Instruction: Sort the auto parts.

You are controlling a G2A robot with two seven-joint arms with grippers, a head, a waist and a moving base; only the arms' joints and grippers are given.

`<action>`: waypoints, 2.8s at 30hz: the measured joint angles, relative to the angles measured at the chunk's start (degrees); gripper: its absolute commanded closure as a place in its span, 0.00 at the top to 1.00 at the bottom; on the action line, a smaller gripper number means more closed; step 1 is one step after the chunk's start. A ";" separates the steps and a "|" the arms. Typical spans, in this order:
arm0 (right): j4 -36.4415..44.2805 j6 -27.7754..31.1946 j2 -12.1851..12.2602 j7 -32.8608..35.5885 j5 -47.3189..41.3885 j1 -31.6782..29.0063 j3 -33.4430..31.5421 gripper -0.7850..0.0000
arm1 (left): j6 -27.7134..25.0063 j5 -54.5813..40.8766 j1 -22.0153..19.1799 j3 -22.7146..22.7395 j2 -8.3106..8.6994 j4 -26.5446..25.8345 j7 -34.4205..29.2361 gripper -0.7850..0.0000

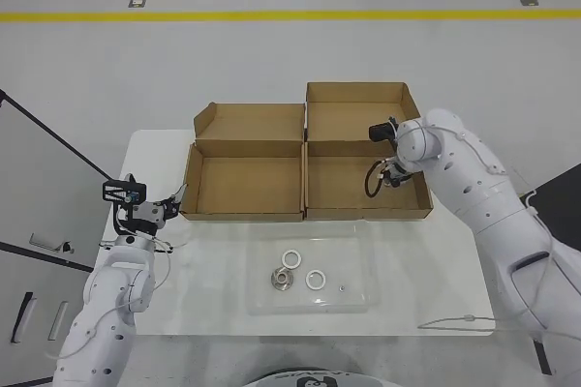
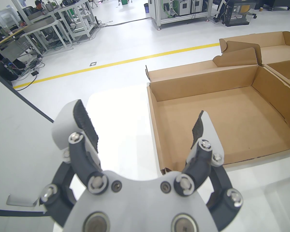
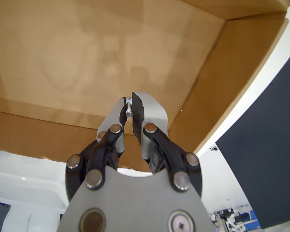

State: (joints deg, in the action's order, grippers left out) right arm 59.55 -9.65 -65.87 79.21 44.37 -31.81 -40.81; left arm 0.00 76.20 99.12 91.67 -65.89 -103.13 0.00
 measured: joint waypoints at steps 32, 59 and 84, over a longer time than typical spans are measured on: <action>4.08 -2.44 0.04 -0.92 9.34 -4.90 -1.74 0.00 | 0.00 0.00 0.00 0.00 0.00 0.00 0.00 1.00; 5.84 -1.87 -0.16 1.42 10.90 -8.07 -5.06 0.32 | 0.00 0.00 0.00 0.00 0.00 0.00 0.00 1.00; 19.43 -2.19 1.92 3.48 8.41 -14.57 -15.11 1.00 | 0.00 0.00 0.00 0.00 0.00 0.00 0.00 1.00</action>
State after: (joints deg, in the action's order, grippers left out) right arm 78.98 -11.84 -63.95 82.68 52.79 -46.37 -55.92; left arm 0.00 76.20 99.12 91.67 -65.89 -103.13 0.00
